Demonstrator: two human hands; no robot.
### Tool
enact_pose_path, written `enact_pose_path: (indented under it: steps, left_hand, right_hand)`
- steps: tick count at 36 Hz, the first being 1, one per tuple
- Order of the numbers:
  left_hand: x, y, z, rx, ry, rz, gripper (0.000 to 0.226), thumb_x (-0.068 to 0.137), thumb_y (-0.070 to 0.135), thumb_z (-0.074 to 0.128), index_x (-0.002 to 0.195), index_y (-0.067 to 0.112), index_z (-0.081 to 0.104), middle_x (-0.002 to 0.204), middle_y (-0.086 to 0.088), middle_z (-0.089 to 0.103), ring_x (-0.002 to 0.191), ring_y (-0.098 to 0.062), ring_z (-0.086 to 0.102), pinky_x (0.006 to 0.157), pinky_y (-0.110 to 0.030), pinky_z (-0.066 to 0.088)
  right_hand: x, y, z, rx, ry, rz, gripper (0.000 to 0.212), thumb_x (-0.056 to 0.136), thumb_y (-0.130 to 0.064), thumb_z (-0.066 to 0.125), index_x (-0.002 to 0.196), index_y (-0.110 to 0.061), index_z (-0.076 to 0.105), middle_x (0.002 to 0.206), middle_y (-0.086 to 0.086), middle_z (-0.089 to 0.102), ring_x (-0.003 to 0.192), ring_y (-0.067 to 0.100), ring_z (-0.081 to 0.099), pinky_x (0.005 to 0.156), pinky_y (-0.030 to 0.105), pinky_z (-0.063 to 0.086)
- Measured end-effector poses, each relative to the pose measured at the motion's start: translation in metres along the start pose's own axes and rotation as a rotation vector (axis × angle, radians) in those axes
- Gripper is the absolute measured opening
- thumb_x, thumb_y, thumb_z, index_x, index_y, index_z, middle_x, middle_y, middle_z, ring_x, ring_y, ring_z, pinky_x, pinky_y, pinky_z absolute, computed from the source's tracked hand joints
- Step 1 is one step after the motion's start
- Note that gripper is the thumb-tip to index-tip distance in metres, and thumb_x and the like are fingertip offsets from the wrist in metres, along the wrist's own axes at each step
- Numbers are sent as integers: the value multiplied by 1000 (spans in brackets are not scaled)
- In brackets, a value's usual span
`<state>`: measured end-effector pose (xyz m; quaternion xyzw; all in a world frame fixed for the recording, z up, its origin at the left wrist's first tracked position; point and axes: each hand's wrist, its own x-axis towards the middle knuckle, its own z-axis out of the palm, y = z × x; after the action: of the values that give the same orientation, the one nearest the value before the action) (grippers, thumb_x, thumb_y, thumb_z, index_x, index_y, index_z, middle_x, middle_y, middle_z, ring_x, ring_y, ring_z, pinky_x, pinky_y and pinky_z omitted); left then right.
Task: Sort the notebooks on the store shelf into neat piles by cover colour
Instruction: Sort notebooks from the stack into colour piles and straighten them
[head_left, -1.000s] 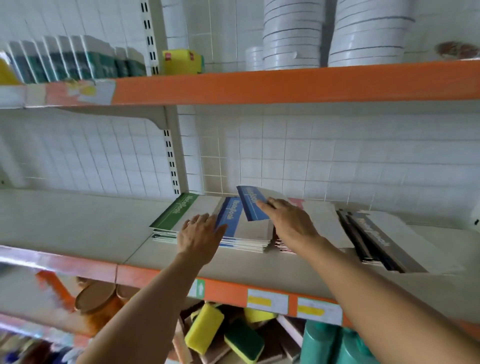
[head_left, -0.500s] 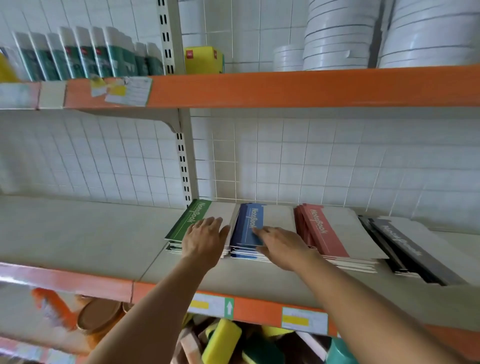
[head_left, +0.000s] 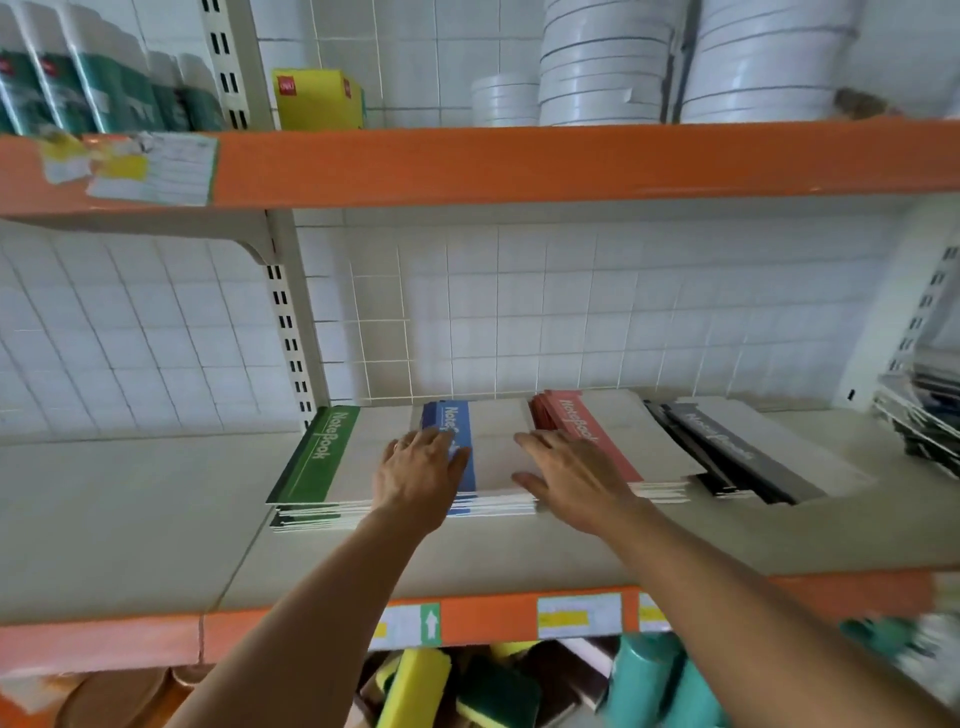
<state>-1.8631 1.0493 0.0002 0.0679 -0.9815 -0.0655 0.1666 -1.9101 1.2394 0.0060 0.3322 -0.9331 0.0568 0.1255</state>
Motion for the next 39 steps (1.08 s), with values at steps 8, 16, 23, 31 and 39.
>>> enact_pose_path:
  steps: [8, 16, 23, 31, 39]
  left_hand:
    - [5, 80, 5, -29, -64, 115, 49, 101, 47, 24, 142, 24, 40, 149, 2, 40, 138, -19, 34, 113, -36, 24]
    - [-9, 190, 20, -41, -49, 258, 44, 101, 47, 28, 136, 27, 46, 144, 5, 45, 133, -19, 39, 107, -32, 28]
    - [-32, 309, 29, -89, -44, 319, 39, 100, 42, 30, 129, 25, 52, 135, 6, 51, 126, -17, 44, 103, -31, 30]
    - [-58, 420, 37, -67, -74, 423, 45, 101, 47, 29, 140, 29, 42, 148, 7, 39, 137, -14, 31, 110, -30, 22]
    - [-43, 506, 46, -58, -94, 504, 47, 101, 47, 27, 143, 27, 38, 151, 4, 35, 139, -15, 29, 114, -33, 19]
  right_hand:
    - [-71, 88, -17, -156, 13, 217, 52, 98, -51, 26, 139, -22, 42, 135, -1, 52, 123, 21, 49, 96, 32, 39]
    - [-169, 174, -48, -211, -6, 398, 46, 99, -46, 35, 137, -22, 42, 135, -1, 51, 123, 21, 47, 99, 34, 39]
    - [-269, 258, -82, -237, 36, 502, 52, 97, -48, 34, 137, -18, 47, 130, 4, 58, 119, 25, 55, 97, 32, 40]
    - [-355, 337, -118, -317, 19, 604, 46, 100, -42, 37, 142, -24, 41, 131, -1, 57, 119, 19, 53, 95, 29, 39]
    - [-393, 397, -136, -327, 27, 674, 46, 99, -32, 41, 144, -21, 37, 138, -1, 51, 126, 18, 47, 100, 28, 37]
